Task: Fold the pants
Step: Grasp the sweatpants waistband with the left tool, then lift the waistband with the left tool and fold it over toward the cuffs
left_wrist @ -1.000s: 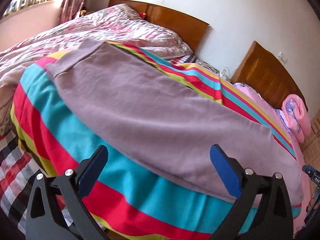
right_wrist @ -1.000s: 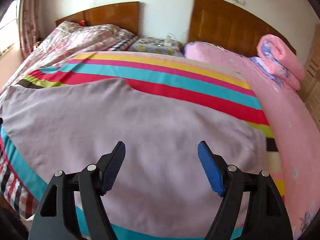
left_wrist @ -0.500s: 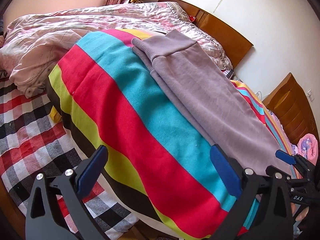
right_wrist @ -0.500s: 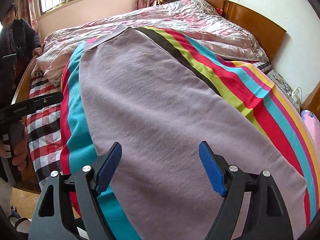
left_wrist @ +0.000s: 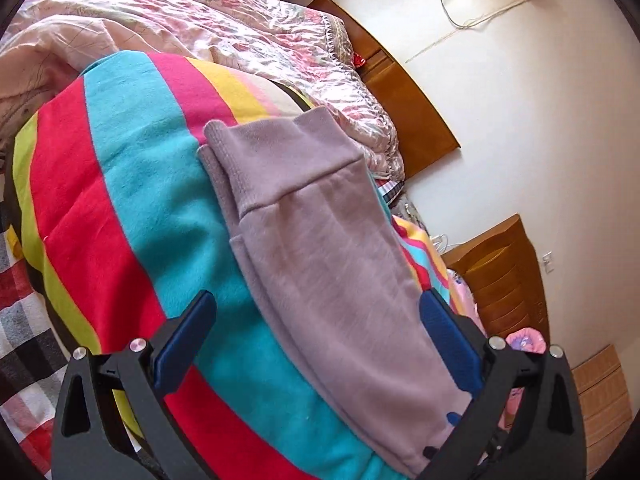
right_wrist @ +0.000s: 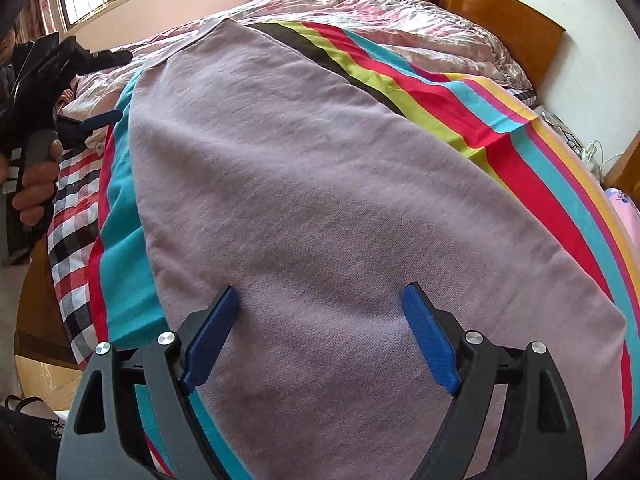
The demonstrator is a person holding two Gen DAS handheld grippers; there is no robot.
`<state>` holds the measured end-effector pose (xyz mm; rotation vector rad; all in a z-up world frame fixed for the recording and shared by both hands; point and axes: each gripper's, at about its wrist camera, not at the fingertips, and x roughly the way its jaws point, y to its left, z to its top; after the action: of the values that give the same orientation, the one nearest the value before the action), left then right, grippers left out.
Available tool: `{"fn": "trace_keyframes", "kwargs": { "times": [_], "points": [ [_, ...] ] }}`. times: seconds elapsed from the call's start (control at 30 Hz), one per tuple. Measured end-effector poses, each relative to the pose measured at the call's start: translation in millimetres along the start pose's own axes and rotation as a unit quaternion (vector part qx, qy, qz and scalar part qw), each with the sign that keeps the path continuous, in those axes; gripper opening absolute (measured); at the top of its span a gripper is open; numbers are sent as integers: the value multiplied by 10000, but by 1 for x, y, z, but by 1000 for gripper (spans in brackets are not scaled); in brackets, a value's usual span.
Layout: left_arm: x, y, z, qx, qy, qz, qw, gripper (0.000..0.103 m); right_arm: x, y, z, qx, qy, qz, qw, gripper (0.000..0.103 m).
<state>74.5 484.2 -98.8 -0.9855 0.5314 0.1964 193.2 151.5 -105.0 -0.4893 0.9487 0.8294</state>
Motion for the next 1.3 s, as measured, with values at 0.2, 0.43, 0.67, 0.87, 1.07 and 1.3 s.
{"fn": "trace_keyframes", "kwargs": {
  "times": [0.2,0.43,0.67,0.87,1.07,1.3],
  "points": [
    [22,24,25,-574,287,-112,9979,80,1,-3,-2,9,-130,60,9999,86],
    [35,30,61,-734,397,-286,9961,66,-16,0,14,-8,-465,344,9983,86],
    [38,46,65,-574,329,-267,9975,19,-4,6,59,-333,-600,231,9974,86],
    [9,-4,61,392,-179,-73,9990,13,24,10,40,-572,-183,265,9978,87],
    [-17,-81,53,1438,-478,-1,9885,13,12,-2,56,-257,-664,460,9964,88],
    [-26,-123,41,1806,-529,144,9820,11,21,11,80,-540,-564,390,9962,90]
  ]
}}
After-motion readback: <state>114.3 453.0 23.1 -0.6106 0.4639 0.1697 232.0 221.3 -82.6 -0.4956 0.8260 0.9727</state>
